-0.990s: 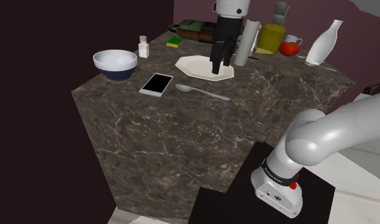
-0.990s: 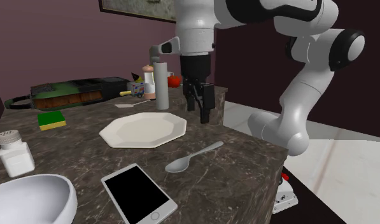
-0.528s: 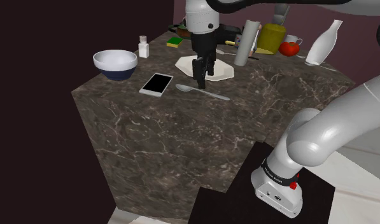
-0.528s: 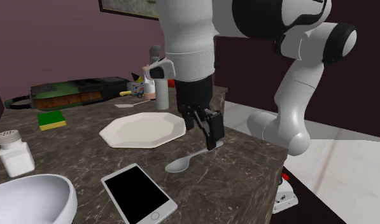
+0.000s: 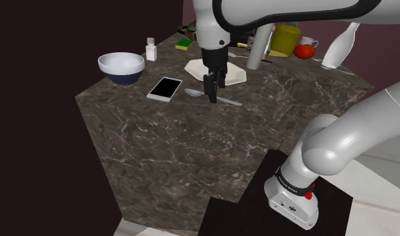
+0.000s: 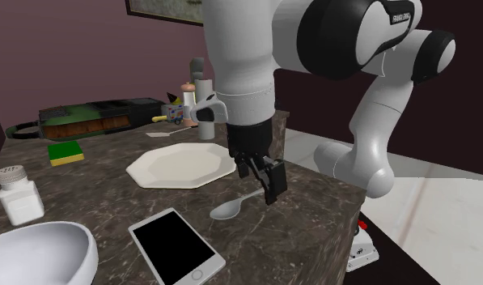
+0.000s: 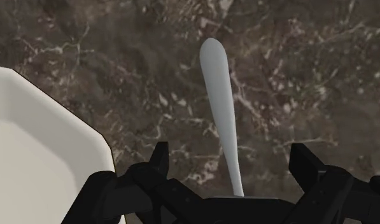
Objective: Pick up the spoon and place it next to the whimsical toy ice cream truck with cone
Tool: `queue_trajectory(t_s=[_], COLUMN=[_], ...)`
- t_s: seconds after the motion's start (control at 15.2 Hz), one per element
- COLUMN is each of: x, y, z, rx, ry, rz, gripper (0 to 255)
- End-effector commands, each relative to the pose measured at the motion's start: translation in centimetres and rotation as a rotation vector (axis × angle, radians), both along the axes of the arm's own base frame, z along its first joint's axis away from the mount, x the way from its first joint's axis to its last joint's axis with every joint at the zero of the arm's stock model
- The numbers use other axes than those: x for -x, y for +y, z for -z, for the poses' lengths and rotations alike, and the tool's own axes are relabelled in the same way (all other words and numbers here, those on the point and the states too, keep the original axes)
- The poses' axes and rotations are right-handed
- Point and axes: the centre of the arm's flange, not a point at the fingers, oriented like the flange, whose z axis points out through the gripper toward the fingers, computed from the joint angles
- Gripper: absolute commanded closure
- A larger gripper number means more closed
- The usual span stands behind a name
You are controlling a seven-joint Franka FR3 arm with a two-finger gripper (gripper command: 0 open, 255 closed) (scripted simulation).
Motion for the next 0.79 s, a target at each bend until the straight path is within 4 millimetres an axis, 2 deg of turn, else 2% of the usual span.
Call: queue_trajectory(t_s=[0.0,0.26,0.33,0.73], x=[0.01,0.01,0.01,0.01], y=[-0.11,-0.11,-0.11,-0.11], z=[0.14,0.14,0.14,0.14], rx=[0.0,0.0,0.0,0.0], ry=[0.0,0.0,0.0,0.0], rz=[0.0,0.0,0.0,0.0], gripper=[0,0,255,255])
